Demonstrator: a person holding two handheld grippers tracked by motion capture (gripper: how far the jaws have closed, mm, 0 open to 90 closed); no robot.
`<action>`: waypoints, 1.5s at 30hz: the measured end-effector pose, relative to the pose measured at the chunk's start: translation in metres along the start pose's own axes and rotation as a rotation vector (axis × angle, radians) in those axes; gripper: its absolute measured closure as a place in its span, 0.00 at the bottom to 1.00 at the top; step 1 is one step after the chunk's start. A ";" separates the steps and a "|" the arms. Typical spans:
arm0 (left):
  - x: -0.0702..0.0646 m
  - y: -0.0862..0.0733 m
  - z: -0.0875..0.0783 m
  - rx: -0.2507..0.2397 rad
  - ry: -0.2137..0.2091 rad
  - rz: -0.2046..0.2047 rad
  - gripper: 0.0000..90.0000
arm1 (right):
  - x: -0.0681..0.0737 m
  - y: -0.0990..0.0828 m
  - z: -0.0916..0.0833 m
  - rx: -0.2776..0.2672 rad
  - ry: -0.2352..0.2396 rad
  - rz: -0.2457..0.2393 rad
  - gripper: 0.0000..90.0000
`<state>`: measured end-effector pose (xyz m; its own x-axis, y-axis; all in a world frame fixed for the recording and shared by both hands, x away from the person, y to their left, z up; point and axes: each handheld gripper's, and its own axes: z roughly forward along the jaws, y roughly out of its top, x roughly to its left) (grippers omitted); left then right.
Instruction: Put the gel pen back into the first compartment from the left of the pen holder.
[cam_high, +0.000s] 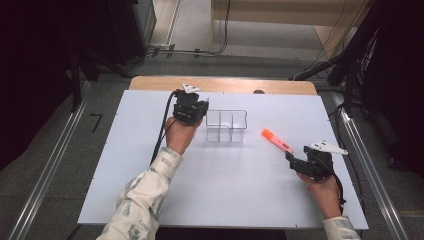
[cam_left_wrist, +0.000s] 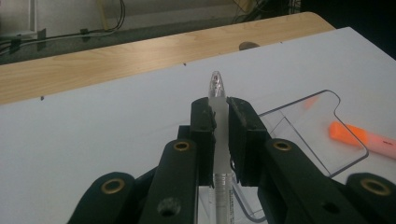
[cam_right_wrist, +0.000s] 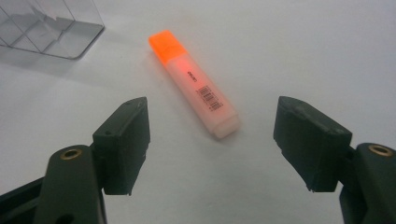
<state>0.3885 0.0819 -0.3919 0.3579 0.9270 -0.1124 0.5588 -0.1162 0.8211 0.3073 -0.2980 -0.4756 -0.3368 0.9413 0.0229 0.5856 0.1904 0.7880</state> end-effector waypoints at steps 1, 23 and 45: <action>-0.001 0.001 0.001 0.003 -0.001 0.001 0.90 | 0.000 0.000 0.000 -0.001 0.001 0.000 0.28; -0.011 0.021 0.020 0.002 -0.015 -0.008 0.90 | -0.004 -0.001 0.000 0.002 0.006 0.009 0.29; -0.021 0.041 0.034 0.004 -0.033 -0.001 0.90 | -0.004 -0.001 0.000 0.005 0.008 0.000 0.28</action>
<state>0.4290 0.0452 -0.3750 0.3821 0.9147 -0.1317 0.5622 -0.1169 0.8187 0.3080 -0.3015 -0.4770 -0.3428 0.9390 0.0274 0.5892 0.1922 0.7848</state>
